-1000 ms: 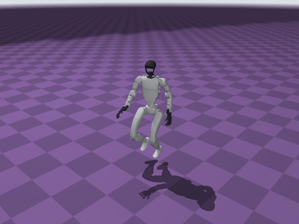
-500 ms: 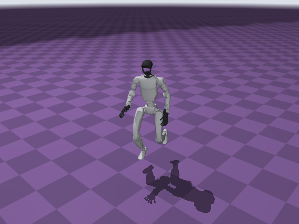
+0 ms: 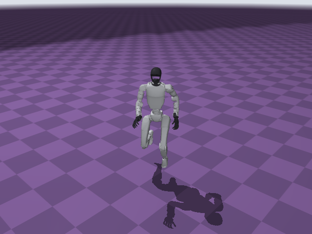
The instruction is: Run
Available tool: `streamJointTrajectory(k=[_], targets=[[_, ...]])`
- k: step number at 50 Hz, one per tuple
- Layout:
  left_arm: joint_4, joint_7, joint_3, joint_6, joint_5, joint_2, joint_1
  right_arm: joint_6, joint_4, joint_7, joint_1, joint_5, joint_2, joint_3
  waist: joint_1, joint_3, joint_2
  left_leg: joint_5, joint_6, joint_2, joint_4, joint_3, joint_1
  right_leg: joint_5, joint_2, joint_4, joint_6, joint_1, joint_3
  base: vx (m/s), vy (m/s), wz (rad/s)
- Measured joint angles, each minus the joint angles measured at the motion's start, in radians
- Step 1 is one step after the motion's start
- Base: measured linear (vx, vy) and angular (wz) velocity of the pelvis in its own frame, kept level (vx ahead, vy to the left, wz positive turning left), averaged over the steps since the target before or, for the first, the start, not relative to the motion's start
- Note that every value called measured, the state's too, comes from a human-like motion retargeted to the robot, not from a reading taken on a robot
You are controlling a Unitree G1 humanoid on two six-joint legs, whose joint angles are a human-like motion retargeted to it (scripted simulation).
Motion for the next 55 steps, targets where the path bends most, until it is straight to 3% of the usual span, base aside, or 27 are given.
streamJointTrajectory(k=[3, 5, 7, 9, 15, 17, 20, 24, 27, 30, 32, 35, 37, 40, 45, 48, 50, 55], targets=[[0.009, -0.007, 0.023, 0.009, -0.021, -0.057, 0.087, -0.001, 0.029, 0.003, -0.071, 0.014, 0.002, 0.009, 0.049, -0.006, -0.01, 0.119, -0.031, 0.025, -0.106, -0.011, -0.043, 0.024, 0.053, -0.142, 0.014, 0.124, 0.012, -0.82, -0.23, 0.07], [0.021, -0.019, 0.036, 0.018, -0.028, -0.099, 0.13, -0.007, 0.031, 0.013, -0.091, 0.012, -0.005, 0.018, 0.07, -0.004, -0.014, 0.195, -0.067, 0.032, -0.212, -0.005, -0.047, -0.017, 0.086, -0.249, 0.015, 0.175, 0.029, -0.85, -0.18, 0.21], [0.039, -0.04, 0.048, 0.031, -0.036, -0.14, 0.152, -0.02, 0.012, 0.027, -0.081, 0.007, -0.022, 0.027, 0.071, 0.005, -0.021, 0.262, -0.104, 0.026, -0.302, 0.023, -0.036, -0.115, 0.09, -0.342, 0.014, 0.184, 0.059, -0.88, -0.08, 0.46], [0.061, -0.056, 0.056, 0.047, -0.041, -0.17, 0.155, -0.032, -0.017, 0.039, -0.054, 0.0, -0.048, 0.031, 0.059, 0.019, -0.029, 0.26, -0.103, 0.03, -0.301, 0.062, -0.031, -0.223, 0.08, -0.404, -0.004, 0.159, 0.074, -0.9, -0.07, 0.6], [0.116, -0.063, 0.086, 0.103, -0.04, -0.171, 0.106, -0.04, -0.028, 0.057, 0.094, 0.005, -0.15, 0.018, -0.009, 0.063, -0.023, 0.12, -0.037, 0.106, 0.217, 0.063, -0.011, -0.598, 0.106, -0.375, -0.202, 0.001, 0.016, -0.91, -0.17, 0.43], [0.142, -0.053, 0.102, 0.118, -0.04, -0.154, 0.056, -0.03, 0.031, 0.07, 0.165, -0.001, -0.187, 0.005, -0.029, 0.07, -0.011, 0.086, -0.041, 0.13, 0.379, 0.042, 0.057, -0.711, 0.109, -0.324, -0.279, -0.069, -0.04, -0.89, -0.21, 0.31], [0.201, -0.026, 0.111, 0.132, -0.045, -0.129, -0.051, -0.013, 0.197, 0.075, 0.293, -0.008, -0.223, -0.021, -0.057, 0.076, 0.009, 0.096, -0.094, 0.126, 0.499, -0.002, 0.238, -0.763, 0.118, -0.265, -0.367, -0.171, -0.118, -0.88, -0.2, 0.43], [0.237, 0.014, 0.109, 0.137, -0.044, -0.135, -0.153, 0.021, 0.442, 0.083, 0.501, -0.021, -0.223, -0.055, -0.088, 0.072, 0.041, 0.189, -0.221, 0.047, 0.398, -0.054, 0.582, -0.662, 0.13, -0.271, -0.427, -0.243, -0.187, -0.88, -0.13, 0.5], [0.226, 0.033, 0.096, 0.118, -0.05, -0.158, -0.22, 0.04, 0.568, 0.101, 0.634, -0.019, -0.212, -0.076, -0.105, 0.081, 0.07, 0.29, -0.317, -0.03, 0.187, -0.107, 0.815, -0.515, 0.137, -0.364, -0.426, -0.243, -0.238, -0.92, -0.07, 0.58], [0.177, 0.045, 0.064, 0.075, -0.058, -0.172, -0.279, 0.045, 0.623, 0.124, 0.719, -0.01, -0.188, -0.079, -0.115, 0.088, 0.089, 0.368, -0.371, -0.085, -0.043, -0.156, 0.964, -0.324, 0.149, -0.541, -0.366, -0.234, -0.268, -0.95, -0.03, 0.57], [0.127, 0.045, 0.034, 0.039, -0.067, -0.17, -0.308, 0.041, 0.621, 0.139, 0.736, 0.006, -0.164, -0.07, -0.114, 0.087, 0.094, 0.375, -0.371, -0.096, -0.159, -0.168, 1.0, -0.19, 0.174, -0.686, -0.285, -0.235, -0.256, -0.96, 0.0, 0.5], [0.048, 0.038, -0.005, 0.002, -0.083, -0.148, -0.353, 0.025, 0.569, 0.16, 0.703, 0.046, -0.13, -0.053, -0.11, 0.081, 0.099, 0.314, -0.331, -0.083, -0.28, -0.149, 0.987, -0.039, 0.204, -0.867, -0.18, -0.254, -0.234, -0.97, 0.01, 0.41], [-0.001, 0.038, -0.019, -0.011, -0.096, -0.122, -0.382, 0.009, 0.504, 0.164, 0.643, 0.076, -0.112, -0.041, -0.114, 0.09, 0.093, 0.22, -0.283, -0.073, -0.33, -0.116, 0.961, -0.03, 0.191, -0.888, -0.153, -0.284, -0.23, -0.97, 0.02, 0.41], [-0.057, 0.04, -0.035, -0.02, -0.112, -0.083, -0.404, -0.019, 0.373, 0.156, 0.523, 0.097, -0.092, -0.017, -0.117, 0.118, 0.082, 0.031, -0.203, -0.06, -0.361, -0.051, 0.915, -0.106, 0.145, -0.792, -0.155, -0.338, -0.243, -0.95, 0.03, 0.32], [-0.099, 0.036, -0.047, 0.0, -0.137, -0.013, -0.393, -0.038, 0.131, 0.134, 0.236, 0.092, -0.067, 0.026, -0.111, 0.195, 0.047, -0.293, -0.06, -0.041, -0.281, 0.069, 0.787, -0.266, 0.012, -0.437, -0.19, -0.399, -0.242, -0.91, 0.02, 0.28], [-0.104, 0.024, -0.036, 0.01, -0.156, -0.001, -0.303, -0.033, 0.018, 0.129, 0.086, 0.091, -0.04, 0.052, -0.094, 0.206, 0.018, -0.31, 0.002, -0.049, -0.232, 0.087, 0.663, -0.304, -0.066, -0.222, -0.221, -0.385, -0.204, -0.84, -0.04, 0.33], [-0.107, 0.012, -0.019, 0.012, -0.173, -0.005, -0.207, -0.03, -0.041, 0.135, 0.015, 0.085, -0.023, 0.073, -0.067, 0.198, 0.018, -0.292, 0.014, -0.029, -0.2, 0.085, 0.585, -0.3, -0.081, -0.119, -0.235, -0.338, -0.186, -0.78, -0.08, 0.06], [-0.166, -0.024, 0.041, 0.0, -0.21, -0.051, 0.1, -0.037, -0.149, 0.174, -0.039, 0.07, -0.005, 0.127, 0.014, 0.142, -0.004, -0.094, -0.014, -0.027, -0.257, 0.063, 0.422, -0.194, -0.114, -0.028, -0.23, -0.137, -0.143, -0.76, -0.17, 0.13]])
